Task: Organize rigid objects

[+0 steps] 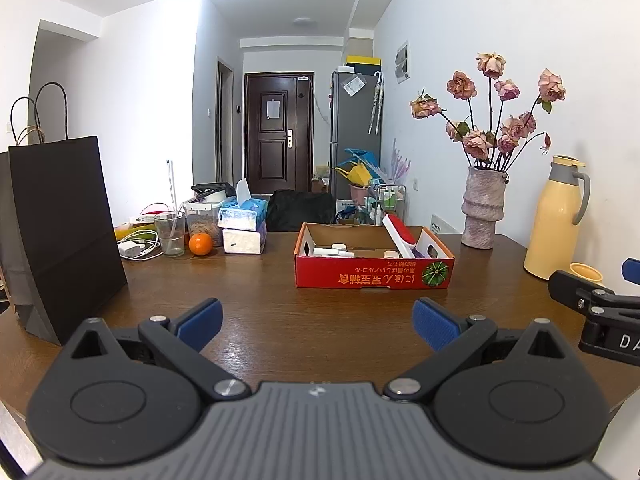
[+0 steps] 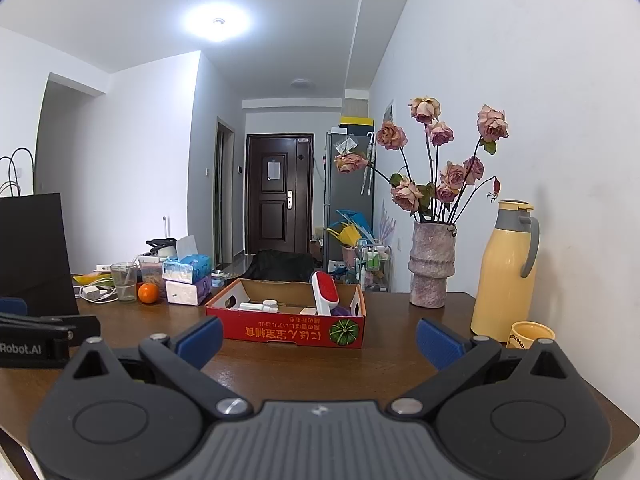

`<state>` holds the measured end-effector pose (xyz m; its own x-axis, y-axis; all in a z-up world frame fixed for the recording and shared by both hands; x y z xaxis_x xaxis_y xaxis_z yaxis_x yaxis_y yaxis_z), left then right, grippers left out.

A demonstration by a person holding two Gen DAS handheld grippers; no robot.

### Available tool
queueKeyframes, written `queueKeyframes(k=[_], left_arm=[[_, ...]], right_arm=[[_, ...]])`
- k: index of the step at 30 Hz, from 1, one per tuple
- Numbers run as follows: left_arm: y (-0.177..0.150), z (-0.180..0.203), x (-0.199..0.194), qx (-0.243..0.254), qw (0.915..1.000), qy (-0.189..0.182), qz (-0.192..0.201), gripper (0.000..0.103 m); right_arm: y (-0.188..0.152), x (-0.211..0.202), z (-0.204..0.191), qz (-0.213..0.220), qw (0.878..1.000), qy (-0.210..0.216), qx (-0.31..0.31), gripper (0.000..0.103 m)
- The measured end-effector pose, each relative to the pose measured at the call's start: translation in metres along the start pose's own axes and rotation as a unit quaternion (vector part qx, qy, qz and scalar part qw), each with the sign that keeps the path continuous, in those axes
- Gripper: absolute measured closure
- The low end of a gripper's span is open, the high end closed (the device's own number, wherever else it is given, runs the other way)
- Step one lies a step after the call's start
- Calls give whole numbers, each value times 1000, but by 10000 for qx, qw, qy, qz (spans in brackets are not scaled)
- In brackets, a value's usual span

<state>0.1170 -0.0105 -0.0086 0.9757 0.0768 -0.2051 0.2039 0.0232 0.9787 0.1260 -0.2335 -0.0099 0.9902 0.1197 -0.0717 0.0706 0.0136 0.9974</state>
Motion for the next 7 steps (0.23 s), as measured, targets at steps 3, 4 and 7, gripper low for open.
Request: queueKeyframes(k=[3, 4, 7], left_arm=[[-1, -1, 1, -3, 10000, 5, -16, 0], [-1, -1, 1, -12, 10000, -6, -28, 0], [-1, -1, 2, -32, 10000, -14, -34, 0]], right_arm=[[-1, 0, 0, -17, 10000, -9, -2, 0], [-2, 0, 0, -22, 10000, -9, -3, 0], [-2, 1, 0, -33, 10000, -6, -11, 0]])
Point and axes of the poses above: each gripper's, at about its wrist camera, not at the fingertips, and x roughly the way its jaws point, z to its right, y to its top, the point moved 5 cm from there along x, roughly the way its jaws point, and after that the axes turned 7 degrees about z, right-handed, at the moved point
